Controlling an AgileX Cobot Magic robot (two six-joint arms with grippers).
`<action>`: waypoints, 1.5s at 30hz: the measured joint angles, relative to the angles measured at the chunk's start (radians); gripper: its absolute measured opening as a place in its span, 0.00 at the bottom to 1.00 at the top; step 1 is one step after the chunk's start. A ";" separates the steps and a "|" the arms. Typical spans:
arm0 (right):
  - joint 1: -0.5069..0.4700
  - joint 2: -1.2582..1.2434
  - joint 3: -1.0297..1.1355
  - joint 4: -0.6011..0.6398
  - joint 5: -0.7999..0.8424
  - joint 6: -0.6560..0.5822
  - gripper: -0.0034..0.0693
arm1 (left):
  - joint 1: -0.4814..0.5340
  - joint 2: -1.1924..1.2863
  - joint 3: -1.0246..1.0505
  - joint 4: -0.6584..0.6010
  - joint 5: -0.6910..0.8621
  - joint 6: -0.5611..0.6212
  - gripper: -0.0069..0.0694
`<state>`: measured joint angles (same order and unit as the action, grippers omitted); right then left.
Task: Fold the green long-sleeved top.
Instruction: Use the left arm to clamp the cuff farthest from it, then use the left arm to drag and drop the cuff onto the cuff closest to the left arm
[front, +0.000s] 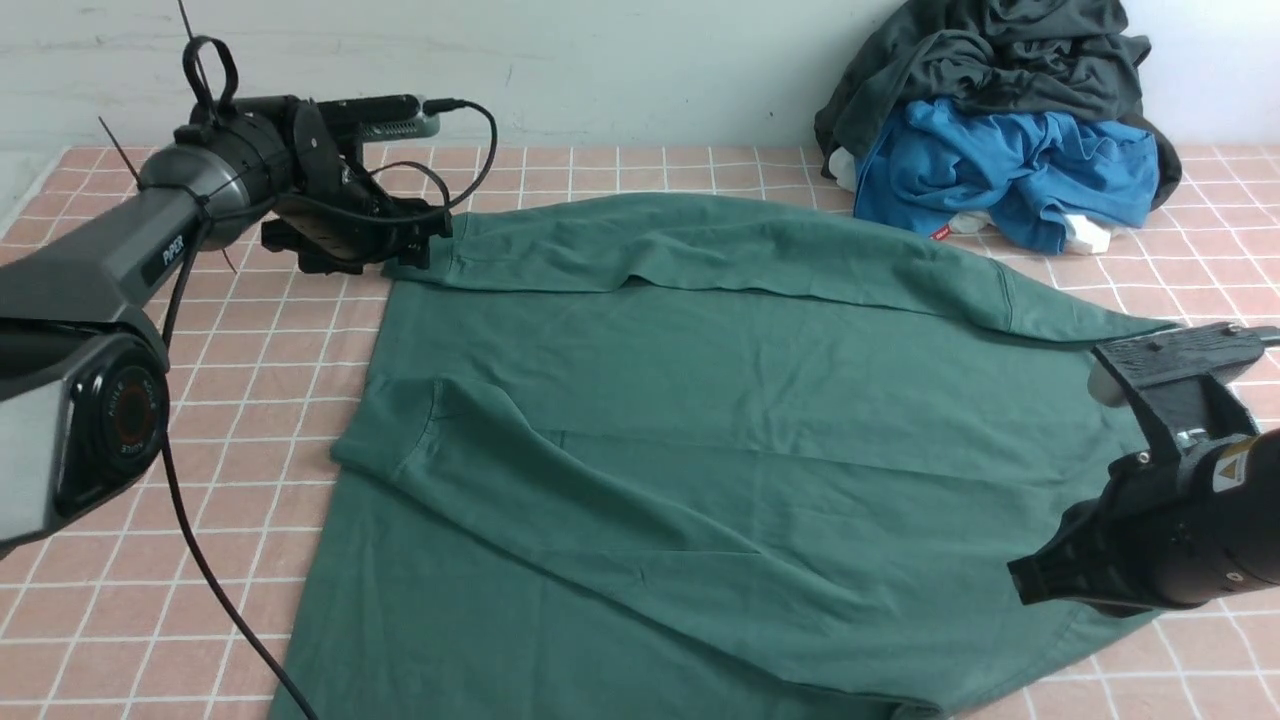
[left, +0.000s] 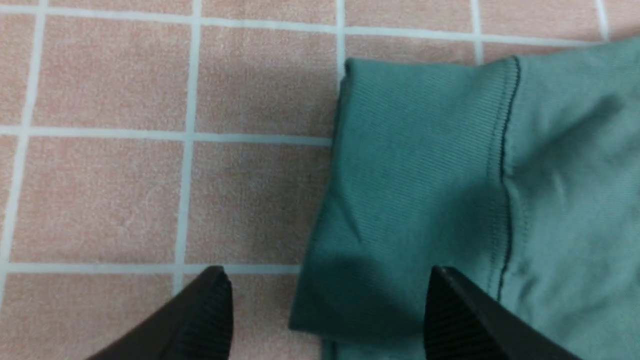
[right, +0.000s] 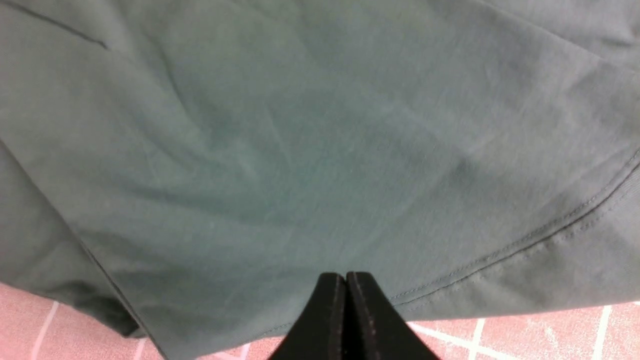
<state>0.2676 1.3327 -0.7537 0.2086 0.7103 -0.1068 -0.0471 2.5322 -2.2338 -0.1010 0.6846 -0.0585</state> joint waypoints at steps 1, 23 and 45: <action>0.000 0.000 0.000 0.000 0.000 0.000 0.04 | 0.000 0.004 -0.001 0.000 -0.005 0.001 0.70; 0.000 0.000 0.000 -0.033 -0.014 -0.031 0.04 | -0.013 -0.166 -0.069 -0.008 0.437 0.108 0.13; -0.028 0.006 -0.016 -0.072 -0.135 0.033 0.04 | -0.073 -0.528 0.488 -0.010 0.550 0.170 0.13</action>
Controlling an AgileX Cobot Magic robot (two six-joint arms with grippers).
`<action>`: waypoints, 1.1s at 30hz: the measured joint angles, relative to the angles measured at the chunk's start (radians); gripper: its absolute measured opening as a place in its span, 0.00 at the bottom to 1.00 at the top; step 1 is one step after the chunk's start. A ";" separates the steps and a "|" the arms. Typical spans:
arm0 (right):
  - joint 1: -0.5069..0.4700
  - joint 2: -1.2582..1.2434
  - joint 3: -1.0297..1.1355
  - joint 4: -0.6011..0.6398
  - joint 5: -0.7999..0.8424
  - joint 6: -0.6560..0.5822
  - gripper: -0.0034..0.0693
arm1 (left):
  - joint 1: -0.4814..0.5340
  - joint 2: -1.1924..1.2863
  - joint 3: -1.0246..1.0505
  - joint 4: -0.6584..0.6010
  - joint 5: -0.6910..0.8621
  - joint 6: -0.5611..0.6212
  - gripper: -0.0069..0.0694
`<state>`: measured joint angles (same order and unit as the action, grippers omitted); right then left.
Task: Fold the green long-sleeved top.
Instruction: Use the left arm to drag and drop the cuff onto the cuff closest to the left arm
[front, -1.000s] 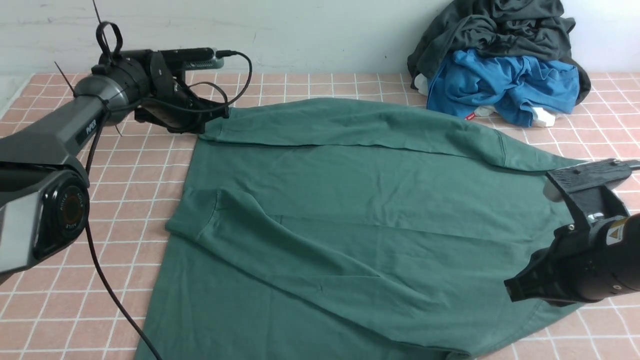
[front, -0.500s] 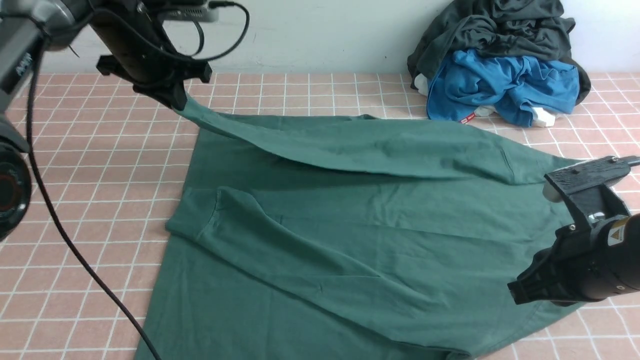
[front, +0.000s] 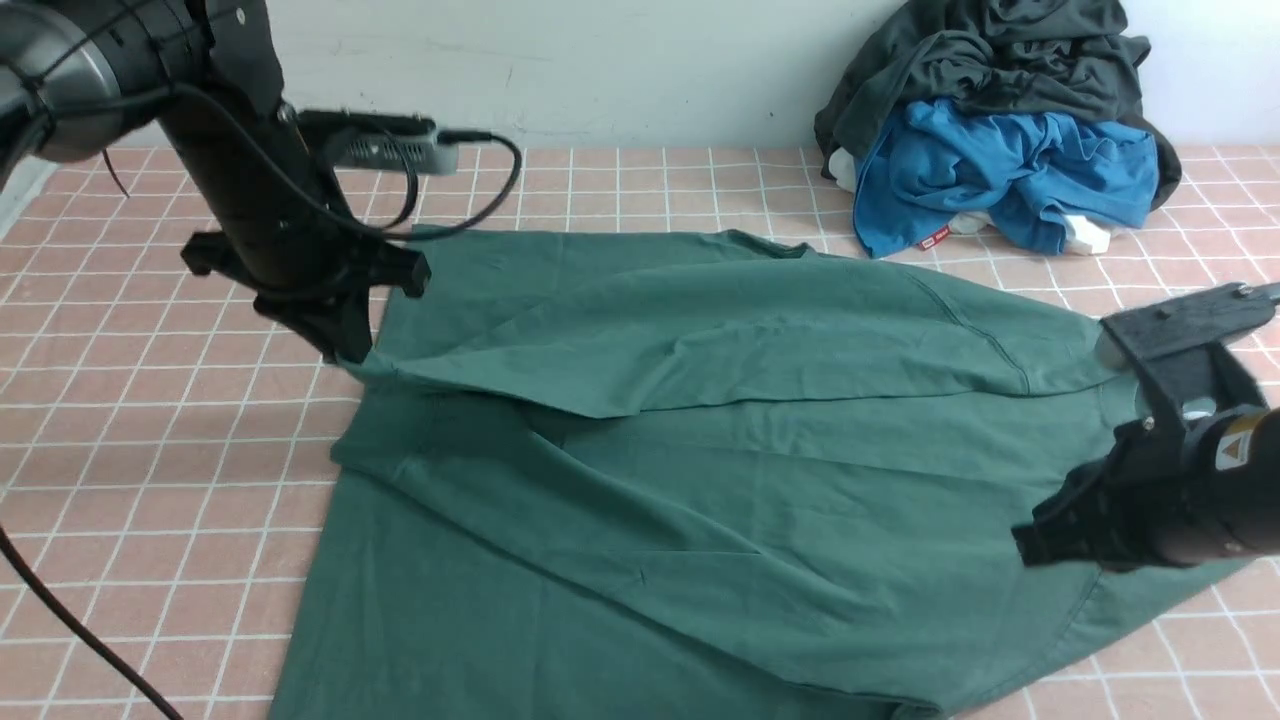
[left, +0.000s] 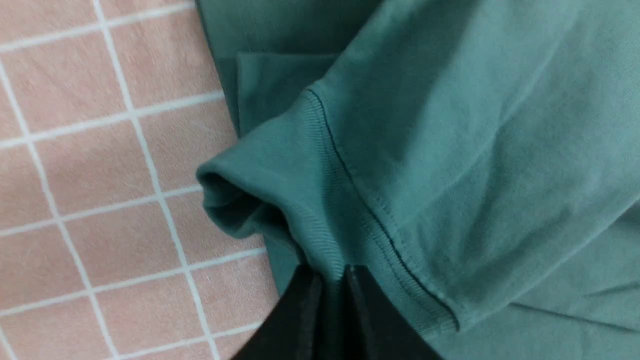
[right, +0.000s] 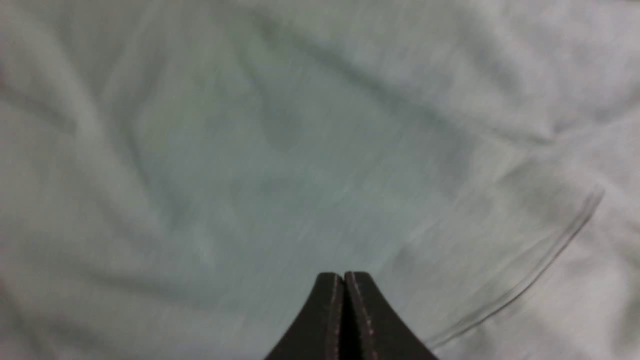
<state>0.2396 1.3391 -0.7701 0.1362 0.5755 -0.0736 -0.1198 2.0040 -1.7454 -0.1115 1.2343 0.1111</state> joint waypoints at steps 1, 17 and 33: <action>-0.016 0.009 -0.015 0.000 -0.006 0.011 0.04 | -0.003 -0.001 0.010 0.000 -0.001 -0.001 0.13; -0.191 0.606 -0.685 -0.038 0.134 0.002 0.54 | -0.058 -0.002 0.024 0.037 -0.022 -0.003 0.13; -0.191 0.914 -0.958 -0.056 0.239 -0.086 0.24 | -0.059 -0.002 0.025 0.044 -0.024 -0.003 0.13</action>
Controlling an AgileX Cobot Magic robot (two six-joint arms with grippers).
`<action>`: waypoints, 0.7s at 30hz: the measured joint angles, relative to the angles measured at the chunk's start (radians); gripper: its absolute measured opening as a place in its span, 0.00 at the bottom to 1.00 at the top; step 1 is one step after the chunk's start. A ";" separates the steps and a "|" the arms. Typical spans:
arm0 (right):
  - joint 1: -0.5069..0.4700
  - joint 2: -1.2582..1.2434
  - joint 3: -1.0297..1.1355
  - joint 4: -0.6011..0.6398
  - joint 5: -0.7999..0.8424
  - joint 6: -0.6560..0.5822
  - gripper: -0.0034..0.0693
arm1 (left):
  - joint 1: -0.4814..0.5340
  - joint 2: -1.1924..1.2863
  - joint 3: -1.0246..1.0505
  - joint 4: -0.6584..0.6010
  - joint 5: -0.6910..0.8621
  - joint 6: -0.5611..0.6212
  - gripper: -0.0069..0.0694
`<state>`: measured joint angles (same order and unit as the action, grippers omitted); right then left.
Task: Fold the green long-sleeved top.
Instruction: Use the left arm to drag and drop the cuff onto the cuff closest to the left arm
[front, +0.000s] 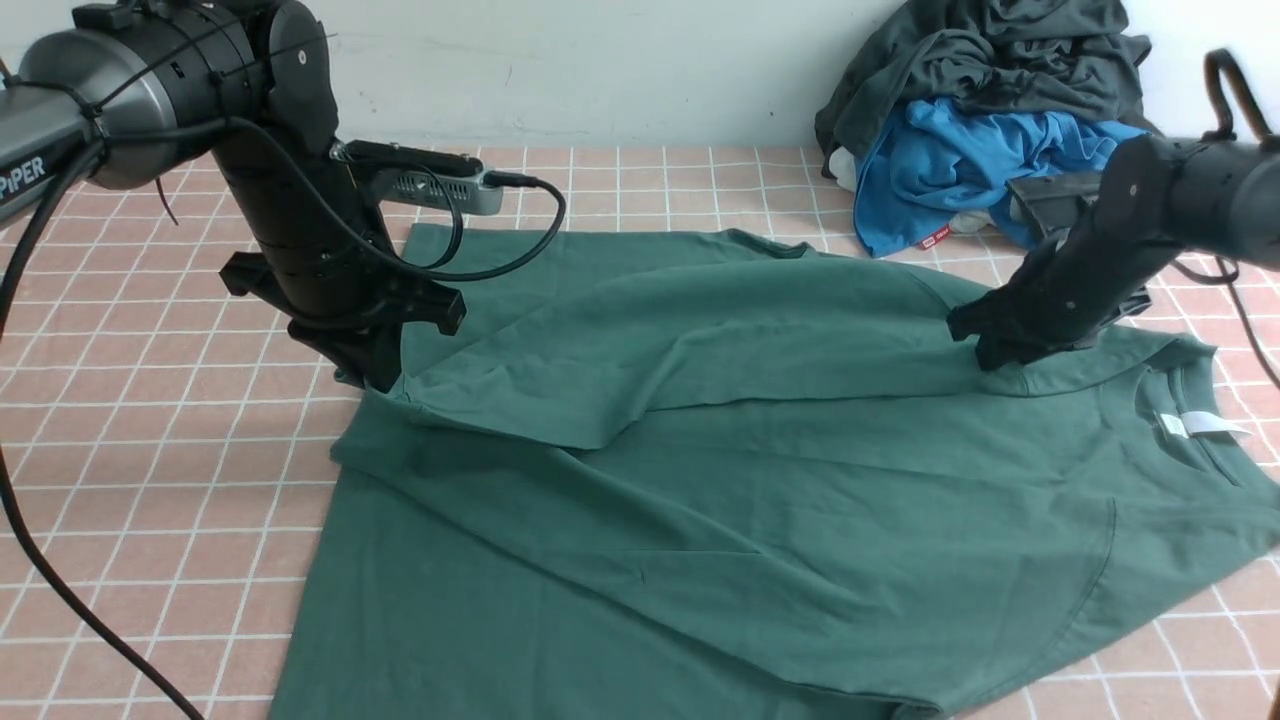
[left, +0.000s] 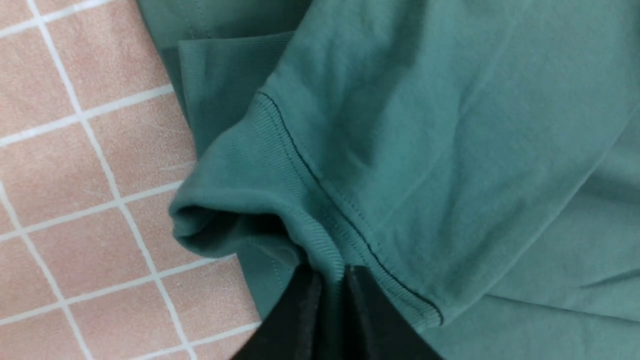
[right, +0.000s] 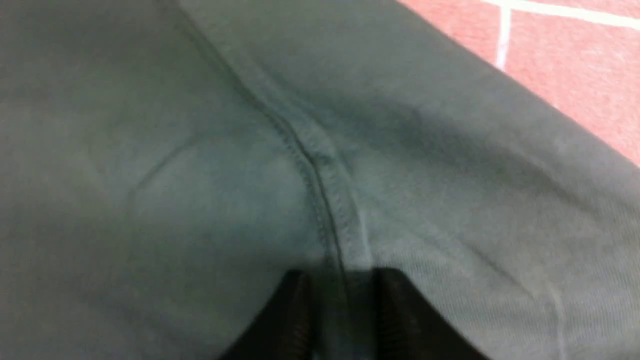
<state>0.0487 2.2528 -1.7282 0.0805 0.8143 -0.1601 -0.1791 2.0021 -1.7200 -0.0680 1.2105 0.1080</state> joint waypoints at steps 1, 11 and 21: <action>0.000 0.000 -0.005 0.000 0.008 -0.016 0.18 | 0.000 0.000 0.000 0.000 0.001 0.000 0.13; 0.000 0.022 -0.146 -0.056 0.145 -0.066 0.05 | -0.007 0.000 0.002 0.013 0.001 0.000 0.13; -0.002 0.021 -0.183 -0.091 0.187 -0.073 0.05 | -0.033 0.000 0.002 0.164 0.001 -0.030 0.24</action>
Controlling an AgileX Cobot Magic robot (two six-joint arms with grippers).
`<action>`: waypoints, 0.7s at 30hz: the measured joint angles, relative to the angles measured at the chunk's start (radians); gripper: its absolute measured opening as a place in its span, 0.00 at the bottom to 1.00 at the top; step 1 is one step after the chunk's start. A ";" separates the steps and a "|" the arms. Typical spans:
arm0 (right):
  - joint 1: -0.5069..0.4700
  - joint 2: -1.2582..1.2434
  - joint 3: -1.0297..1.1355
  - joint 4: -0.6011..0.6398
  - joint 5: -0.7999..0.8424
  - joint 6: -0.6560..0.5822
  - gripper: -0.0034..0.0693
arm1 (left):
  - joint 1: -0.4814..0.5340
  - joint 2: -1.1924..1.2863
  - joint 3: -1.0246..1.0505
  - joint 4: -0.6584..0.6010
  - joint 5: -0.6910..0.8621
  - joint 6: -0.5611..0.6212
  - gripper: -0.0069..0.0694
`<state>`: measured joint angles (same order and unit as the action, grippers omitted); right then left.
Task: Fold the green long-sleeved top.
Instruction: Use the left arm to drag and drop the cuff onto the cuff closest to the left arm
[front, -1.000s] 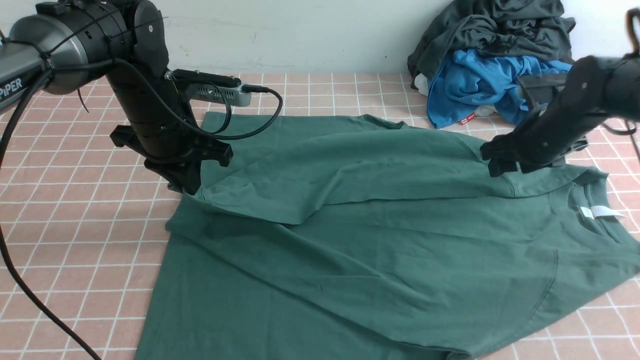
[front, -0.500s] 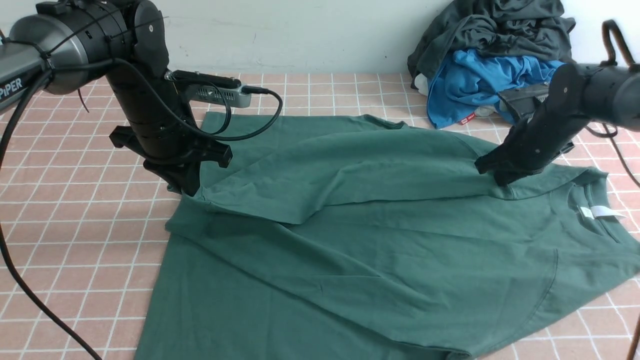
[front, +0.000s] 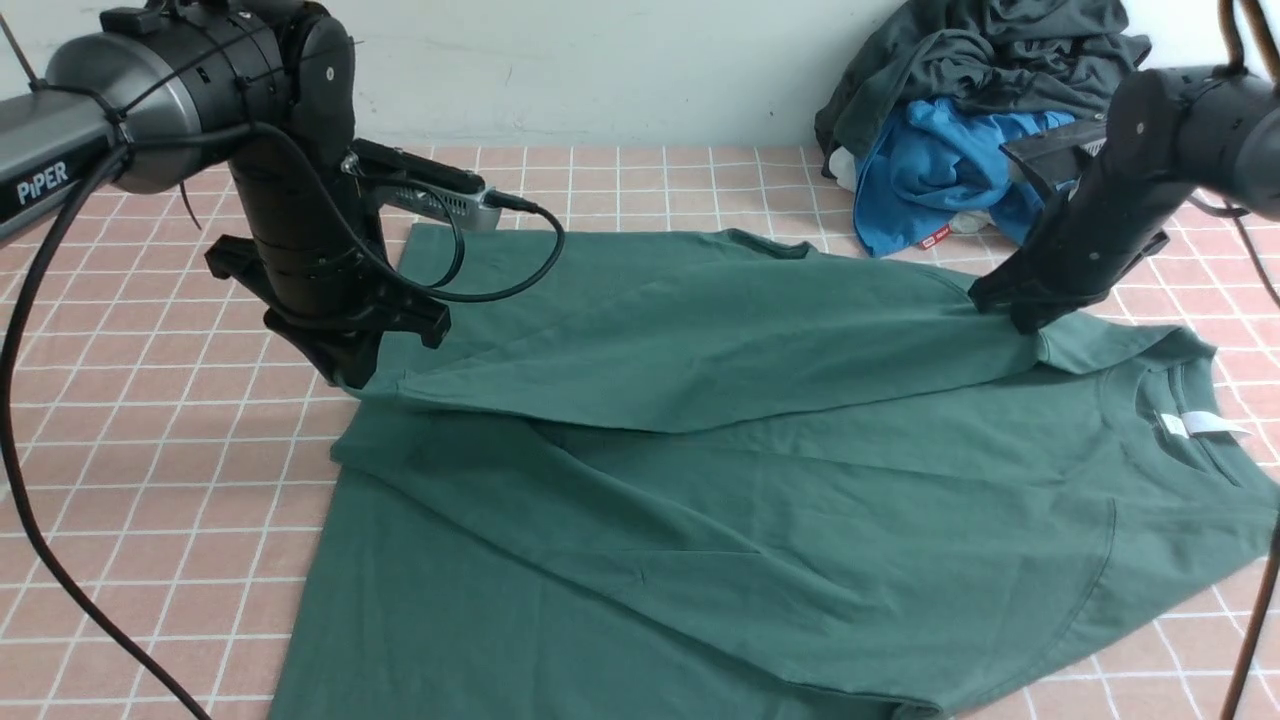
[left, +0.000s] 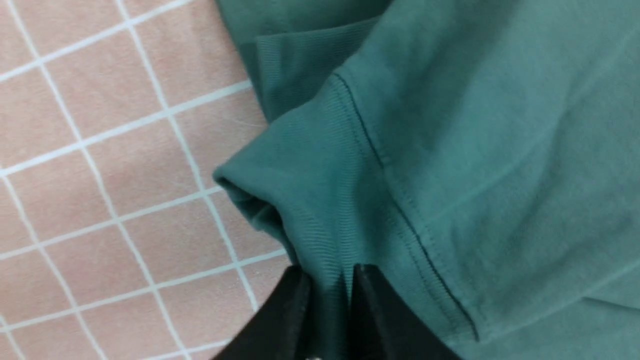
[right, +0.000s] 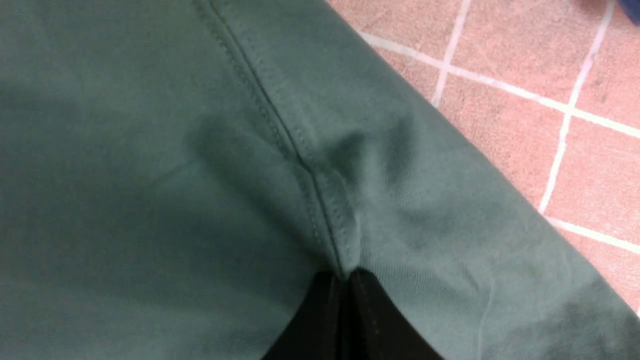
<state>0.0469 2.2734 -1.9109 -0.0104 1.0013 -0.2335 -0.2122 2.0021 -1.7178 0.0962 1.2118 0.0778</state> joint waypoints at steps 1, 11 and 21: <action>0.000 -0.001 0.000 0.000 0.002 -0.005 0.05 | 0.000 0.000 0.000 0.001 0.000 0.000 0.25; -0.009 -0.011 0.000 0.073 0.102 -0.144 0.05 | 0.000 -0.008 0.165 0.001 -0.002 0.000 0.28; -0.009 -0.067 0.000 0.053 0.105 -0.059 0.29 | 0.000 -0.104 0.185 0.077 -0.003 -0.051 0.64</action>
<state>0.0380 2.2059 -1.9109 0.0424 1.1061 -0.2925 -0.2122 1.8983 -1.5330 0.1730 1.2087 0.0268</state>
